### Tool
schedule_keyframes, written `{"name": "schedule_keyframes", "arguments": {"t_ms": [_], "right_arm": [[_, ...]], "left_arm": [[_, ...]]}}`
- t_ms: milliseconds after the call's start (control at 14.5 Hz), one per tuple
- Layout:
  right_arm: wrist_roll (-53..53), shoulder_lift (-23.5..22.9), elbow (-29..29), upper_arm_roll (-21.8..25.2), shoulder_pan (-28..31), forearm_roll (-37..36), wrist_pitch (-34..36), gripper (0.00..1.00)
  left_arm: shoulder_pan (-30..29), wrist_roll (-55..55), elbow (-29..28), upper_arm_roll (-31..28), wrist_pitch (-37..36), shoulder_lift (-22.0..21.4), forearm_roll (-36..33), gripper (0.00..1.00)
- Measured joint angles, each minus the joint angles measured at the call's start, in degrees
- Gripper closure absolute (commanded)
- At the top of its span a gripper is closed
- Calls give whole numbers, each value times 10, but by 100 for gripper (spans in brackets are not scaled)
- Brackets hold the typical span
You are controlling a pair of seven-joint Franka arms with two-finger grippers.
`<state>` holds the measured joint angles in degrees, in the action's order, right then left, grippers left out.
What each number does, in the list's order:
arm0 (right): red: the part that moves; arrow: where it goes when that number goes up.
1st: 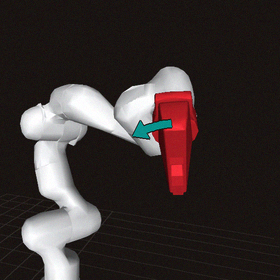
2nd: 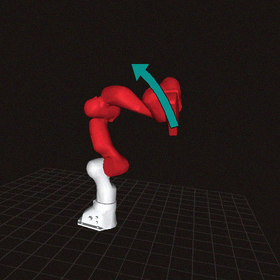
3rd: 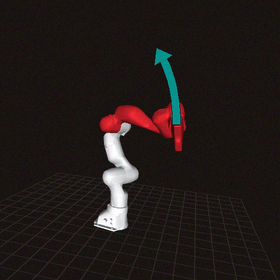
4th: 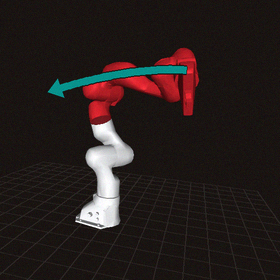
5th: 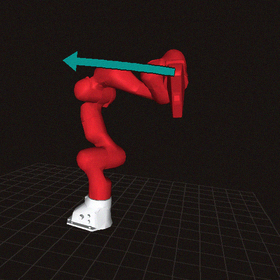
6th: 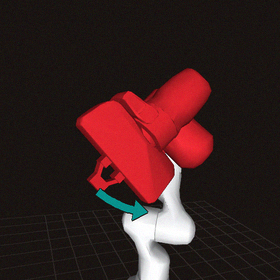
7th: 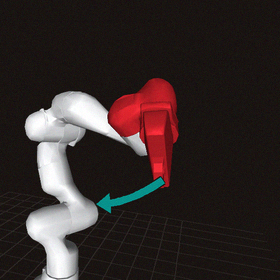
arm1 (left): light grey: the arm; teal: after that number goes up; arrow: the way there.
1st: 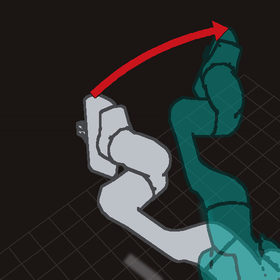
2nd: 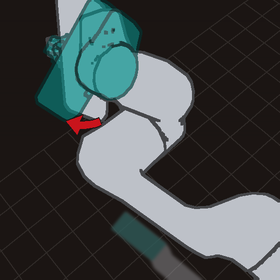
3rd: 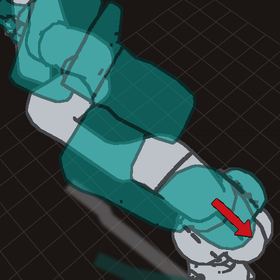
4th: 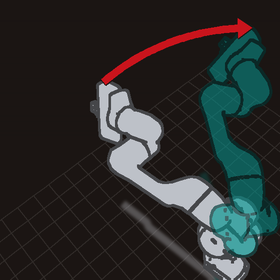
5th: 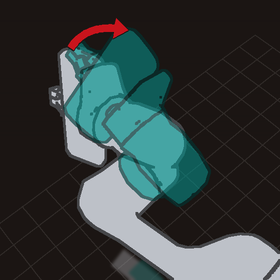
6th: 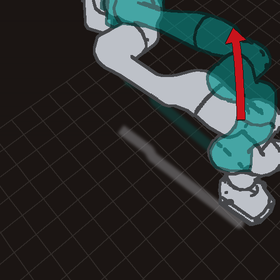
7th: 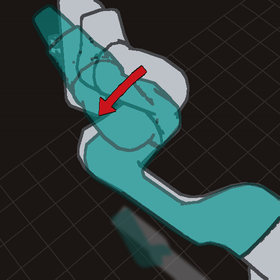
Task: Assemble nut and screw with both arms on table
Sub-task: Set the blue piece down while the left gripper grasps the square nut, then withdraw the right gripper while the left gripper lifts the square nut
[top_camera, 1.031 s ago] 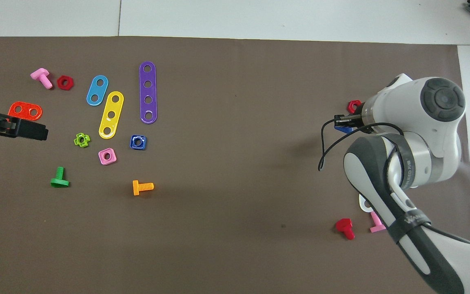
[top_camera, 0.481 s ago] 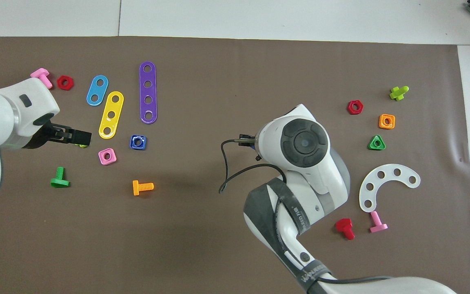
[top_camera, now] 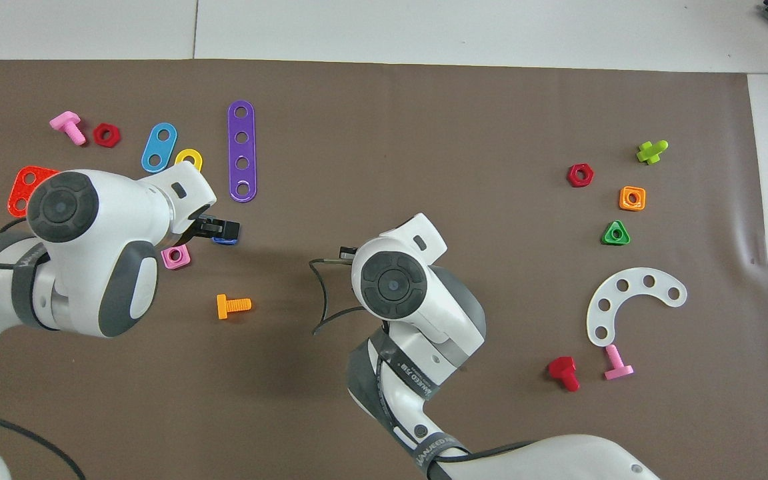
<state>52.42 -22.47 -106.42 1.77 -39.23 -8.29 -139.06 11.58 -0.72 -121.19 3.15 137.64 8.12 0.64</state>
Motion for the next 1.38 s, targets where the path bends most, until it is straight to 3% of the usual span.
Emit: {"name": "schedule_keyframes", "arguments": {"t_ms": [138,206,275,344,412,481,550,619,688,756,962,1375], "right_arm": [[1,-7,1,2,0,-2,-3,96],[1,-8,1,3,0,-2,-4,67],[1,-9,1,3,0,-2,-8,23],[2,-12,1,3,0,-2,-14,0],[4,-15,1,3,0,-2,-19,0],[7,-16,1,3,0,-2,-20,0],[9,-16,2,4,1,-2,-20,0],[9,-14,5,5,3,-2,-20,0],[9,-8,10,9,8,-2,-19,0],[9,3,15,13,19,-2,-11,0],[-15,62,21,16,73,-3,48,0],[-177,165,20,16,198,13,147,0]], "left_arm": [[1,0,-1,0,24,22,0,9],[1,-1,-1,-1,33,30,0,9],[1,-2,-2,-1,45,40,0,10],[1,-5,-2,-1,55,51,0,12],[3,-7,-2,0,62,62,0,15],[5,-9,-2,0,67,70,0,26],[6,-10,-2,0,68,74,0,47],[7,-12,-2,0,68,75,0,77],[7,-13,-2,0,67,75,0,93],[7,-14,-2,0,66,75,0,100],[8,-15,9,-1,40,73,0,100],[34,-82,88,1,-17,71,0,100]]}}
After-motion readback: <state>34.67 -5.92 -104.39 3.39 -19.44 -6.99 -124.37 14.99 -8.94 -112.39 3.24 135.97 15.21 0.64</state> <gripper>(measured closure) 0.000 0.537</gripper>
